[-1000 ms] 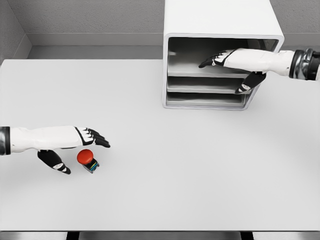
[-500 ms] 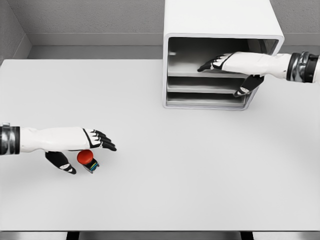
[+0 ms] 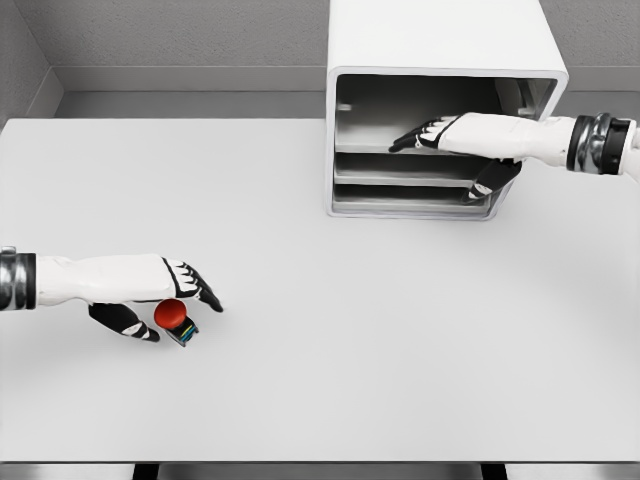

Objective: Slide open multi-storey tabletop storage cabinets and put open load switch and slide close multi-storey tabletop storage cabinets

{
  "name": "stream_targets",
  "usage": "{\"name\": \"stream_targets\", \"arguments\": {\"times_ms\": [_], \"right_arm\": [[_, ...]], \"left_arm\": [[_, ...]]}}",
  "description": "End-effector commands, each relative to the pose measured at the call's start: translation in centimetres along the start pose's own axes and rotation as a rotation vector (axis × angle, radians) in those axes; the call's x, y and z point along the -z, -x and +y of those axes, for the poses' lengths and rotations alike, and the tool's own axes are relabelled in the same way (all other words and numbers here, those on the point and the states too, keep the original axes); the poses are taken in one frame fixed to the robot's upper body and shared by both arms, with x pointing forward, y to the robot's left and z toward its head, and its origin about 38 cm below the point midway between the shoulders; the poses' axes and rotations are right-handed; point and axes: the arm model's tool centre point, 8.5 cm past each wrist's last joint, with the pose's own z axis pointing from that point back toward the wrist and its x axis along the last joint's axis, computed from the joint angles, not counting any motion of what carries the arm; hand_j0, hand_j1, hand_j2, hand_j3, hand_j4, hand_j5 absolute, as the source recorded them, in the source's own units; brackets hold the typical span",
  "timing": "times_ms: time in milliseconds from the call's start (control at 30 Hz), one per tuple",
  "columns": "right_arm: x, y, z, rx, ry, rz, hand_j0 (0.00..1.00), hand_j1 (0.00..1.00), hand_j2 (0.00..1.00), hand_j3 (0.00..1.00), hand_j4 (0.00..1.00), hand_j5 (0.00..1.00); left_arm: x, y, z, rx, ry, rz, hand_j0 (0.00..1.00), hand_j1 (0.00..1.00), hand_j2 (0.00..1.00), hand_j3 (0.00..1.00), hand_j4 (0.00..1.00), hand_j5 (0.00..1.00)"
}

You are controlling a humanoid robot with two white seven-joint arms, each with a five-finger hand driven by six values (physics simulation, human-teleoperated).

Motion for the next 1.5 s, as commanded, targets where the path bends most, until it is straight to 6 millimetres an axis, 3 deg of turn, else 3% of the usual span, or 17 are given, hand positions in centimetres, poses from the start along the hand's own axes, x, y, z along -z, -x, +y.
{"name": "stream_targets", "arguments": {"times_ms": [0,167,633,767,933,1033,1267,1367,1467], "right_arm": [[0.0,0.0,0.1,-0.008,-0.008,0.000,1.00,1.00,1.00,1.00,1.00,1.00],[-0.2,-0.3,-0.1,-0.018,-0.006,-0.006,1.00,1.00,1.00,1.00,1.00,1.00],[-1.7,-1.9,-0.1,-0.055,-0.010,-0.034,1.00,1.00,1.00,1.00,1.00,1.00],[-2.0,-2.4,0.0,-0.060,-0.013,-0.043,1.00,1.00,1.00,1.00,1.00,1.00],[-3.1,-3.6,-0.3,-0.090,-0.011,-0.063,1.00,1.00,1.00,1.00,1.00,1.00],[-3.7,-4.9,-0.7,-0.109,-0.003,-0.092,1.00,1.00,1.00,1.00,1.00,1.00],[-4.1,-3.0,-1.3,-0.067,0.020,-0.044,1.00,1.00,1.00,1.00,1.00,1.00],[-2.2,-1.9,-0.2,-0.024,-0.044,-0.045,1.00,1.00,1.00,1.00,1.00,1.00],[-1.8,-1.8,0.0,-0.018,-0.048,-0.045,1.00,1.00,1.00,1.00,1.00,1.00]], "left_arm": [[0.0,-0.1,0.0,-0.005,-0.004,-0.003,0.82,0.82,0.82,0.82,0.82,0.82],[0.2,-0.2,-0.3,-0.012,-0.001,-0.009,0.82,0.82,0.82,0.82,0.82,0.82],[-0.7,0.0,-0.5,-0.018,0.002,0.013,0.60,0.60,0.60,0.60,0.60,0.60],[-0.6,0.0,-0.5,-0.018,0.002,0.011,0.57,0.57,0.57,0.57,0.57,0.57],[-0.5,0.0,-0.5,-0.017,0.002,0.008,0.45,0.45,0.45,0.45,0.45,0.45],[-0.4,0.0,-0.4,-0.015,0.002,0.006,0.43,0.43,0.43,0.43,0.43,0.43],[-0.6,-0.1,2.0,0.031,-0.047,0.006,0.42,0.42,0.42,0.42,0.42,0.42],[-0.7,-0.2,3.0,0.049,-0.070,0.007,0.42,0.42,0.42,0.42,0.42,0.42],[-1.0,-0.3,4.2,0.067,-0.100,0.010,0.42,0.42,0.42,0.42,0.42,0.42]]}}
